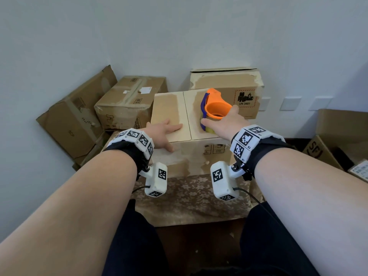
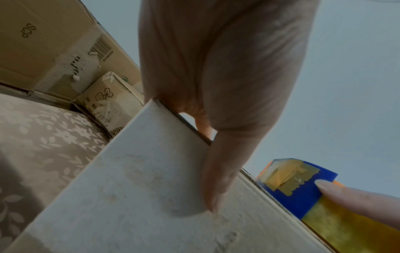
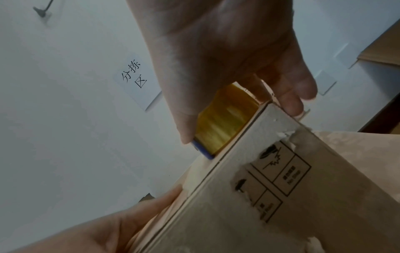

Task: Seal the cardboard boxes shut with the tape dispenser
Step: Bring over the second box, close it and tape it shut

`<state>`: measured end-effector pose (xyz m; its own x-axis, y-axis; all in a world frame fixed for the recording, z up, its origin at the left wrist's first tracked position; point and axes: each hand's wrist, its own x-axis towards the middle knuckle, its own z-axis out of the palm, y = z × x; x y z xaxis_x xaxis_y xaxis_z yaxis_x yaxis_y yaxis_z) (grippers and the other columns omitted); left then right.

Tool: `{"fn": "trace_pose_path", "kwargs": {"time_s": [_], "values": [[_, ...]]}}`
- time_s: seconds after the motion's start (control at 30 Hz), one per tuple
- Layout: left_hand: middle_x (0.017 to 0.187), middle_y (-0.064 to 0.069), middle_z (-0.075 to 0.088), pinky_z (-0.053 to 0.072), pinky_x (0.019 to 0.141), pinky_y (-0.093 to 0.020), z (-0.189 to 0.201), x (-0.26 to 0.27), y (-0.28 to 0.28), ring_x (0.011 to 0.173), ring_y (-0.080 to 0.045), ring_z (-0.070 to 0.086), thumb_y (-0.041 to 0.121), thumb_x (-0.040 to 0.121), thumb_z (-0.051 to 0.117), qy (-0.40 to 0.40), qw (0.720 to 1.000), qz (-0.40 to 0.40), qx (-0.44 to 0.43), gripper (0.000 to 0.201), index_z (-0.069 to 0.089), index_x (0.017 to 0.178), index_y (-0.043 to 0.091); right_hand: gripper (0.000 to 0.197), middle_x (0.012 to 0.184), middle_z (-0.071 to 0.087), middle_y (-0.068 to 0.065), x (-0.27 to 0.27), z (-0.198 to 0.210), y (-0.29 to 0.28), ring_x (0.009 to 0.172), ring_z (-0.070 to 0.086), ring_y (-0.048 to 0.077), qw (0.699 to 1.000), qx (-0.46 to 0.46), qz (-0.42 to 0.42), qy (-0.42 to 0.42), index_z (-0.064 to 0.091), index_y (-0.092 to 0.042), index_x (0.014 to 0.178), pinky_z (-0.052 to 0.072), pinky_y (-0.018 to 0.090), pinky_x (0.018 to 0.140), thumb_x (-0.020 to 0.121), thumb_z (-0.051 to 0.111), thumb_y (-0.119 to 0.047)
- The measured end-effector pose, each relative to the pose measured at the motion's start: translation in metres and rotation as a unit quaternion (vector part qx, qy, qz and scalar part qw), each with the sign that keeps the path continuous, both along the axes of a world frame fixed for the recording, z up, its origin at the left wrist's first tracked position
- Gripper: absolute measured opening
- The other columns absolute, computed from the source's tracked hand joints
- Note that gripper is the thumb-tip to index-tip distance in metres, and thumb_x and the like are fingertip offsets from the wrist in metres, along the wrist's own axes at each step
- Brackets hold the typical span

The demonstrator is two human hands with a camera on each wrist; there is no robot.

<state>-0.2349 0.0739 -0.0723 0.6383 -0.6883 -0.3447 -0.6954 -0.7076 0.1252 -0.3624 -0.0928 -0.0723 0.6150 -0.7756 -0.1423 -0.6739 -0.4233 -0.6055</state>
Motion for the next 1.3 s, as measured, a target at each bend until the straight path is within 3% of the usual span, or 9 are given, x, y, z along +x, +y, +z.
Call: {"fn": "trace_pose_path", "kwargs": {"time_s": [0.2,0.37,0.47,0.53,0.63,0.8,0.87,1.17,1.3], "values": [[0.160,0.004,-0.002,0.009,0.114,-0.059,-0.004,0.000,0.001,0.141,-0.046,-0.001,0.039,0.082,0.069,0.009,1.000,0.014,0.003,0.089,0.008,0.147,0.051,0.089,0.146,0.026,0.015,0.003,0.005,0.004,0.132,0.028,0.035,0.982,-0.184,0.040,-0.026,0.033,-0.023,0.142,0.034,0.045,0.102,0.070,0.073,-0.057],[0.160,-0.003,0.003,0.013,0.117,-0.049,-0.002,-0.001,0.003,0.143,-0.038,0.009,0.036,0.081,0.071,0.005,1.000,0.008,-0.020,0.089,0.014,0.150,0.039,0.037,0.081,0.056,0.002,0.017,0.007,0.004,0.087,0.047,0.026,0.953,-0.263,0.141,0.052,0.056,-0.013,0.109,0.036,0.037,0.088,0.088,0.053,-0.043],[0.158,-0.002,0.017,0.017,0.116,-0.033,0.006,0.000,0.008,0.143,-0.026,0.022,0.037,0.084,0.068,0.034,0.998,0.011,-0.061,0.078,0.026,0.149,0.031,0.028,0.081,0.052,0.000,0.022,0.007,0.004,0.100,0.054,0.030,0.952,-0.241,0.170,0.085,0.049,-0.012,0.111,0.027,0.044,0.107,0.093,0.046,-0.034],[0.151,0.000,0.036,0.023,0.110,-0.027,0.011,0.000,0.011,0.137,-0.020,0.034,0.038,0.087,0.065,0.056,0.992,0.038,-0.107,0.063,0.039,0.144,0.029,0.025,0.084,0.051,0.001,0.022,0.011,0.003,0.099,0.055,0.032,0.960,-0.215,0.171,0.058,0.043,-0.013,0.111,0.036,0.039,0.099,0.091,0.048,-0.028],[0.143,-0.002,0.047,0.026,0.110,-0.028,0.020,-0.002,0.013,0.133,-0.019,0.041,0.033,0.093,0.057,0.066,0.979,0.081,-0.177,0.048,0.048,0.139,0.023,0.017,0.076,0.046,0.000,0.018,0.022,-0.001,0.070,0.049,0.022,0.980,-0.125,0.139,-0.061,0.042,-0.010,0.098,0.036,0.027,0.056,0.086,0.053,-0.017],[0.136,-0.004,0.054,0.035,0.103,-0.030,0.028,-0.003,0.009,0.124,-0.021,0.050,0.029,0.098,0.048,0.069,0.947,0.138,-0.281,0.040,0.052,0.136,0.017,0.052,0.103,0.064,0.005,0.008,0.043,-0.010,0.092,0.062,0.022,0.956,0.180,0.056,-0.225,0.057,-0.008,0.112,0.049,0.035,0.083,0.073,0.061,-0.042],[0.127,-0.006,0.058,0.047,0.095,-0.034,0.030,-0.004,0.006,0.110,-0.021,0.057,0.028,0.099,0.047,0.133,0.909,0.179,-0.352,0.040,0.051,0.136,0.015,0.053,0.103,0.070,0.013,0.001,0.046,-0.010,0.094,0.067,0.029,0.916,0.285,0.050,-0.277,0.060,-0.006,0.117,0.051,0.045,0.093,0.074,0.062,-0.037],[0.131,-0.028,0.050,0.053,0.074,-0.039,0.038,-0.020,0.001,0.098,-0.039,0.061,0.040,0.102,0.035,0.407,0.733,0.329,-0.436,0.056,0.037,0.136,-0.004,0.022,0.064,0.058,0.004,-0.017,0.058,0.008,0.055,0.056,0.015,0.767,0.530,0.059,-0.358,0.061,-0.008,0.081,0.049,0.029,0.070,0.090,0.048,-0.023],[0.119,-0.028,0.058,0.053,0.071,-0.037,0.040,-0.022,0.005,0.097,-0.036,0.062,0.043,0.103,0.029,0.486,0.653,0.344,-0.468,0.062,0.042,0.131,-0.010,0.036,0.049,0.047,0.000,-0.021,0.058,0.015,0.042,0.045,0.014,0.786,0.503,0.081,-0.349,0.055,-0.014,0.071,0.046,0.034,0.073,0.095,0.051,-0.040]]}}
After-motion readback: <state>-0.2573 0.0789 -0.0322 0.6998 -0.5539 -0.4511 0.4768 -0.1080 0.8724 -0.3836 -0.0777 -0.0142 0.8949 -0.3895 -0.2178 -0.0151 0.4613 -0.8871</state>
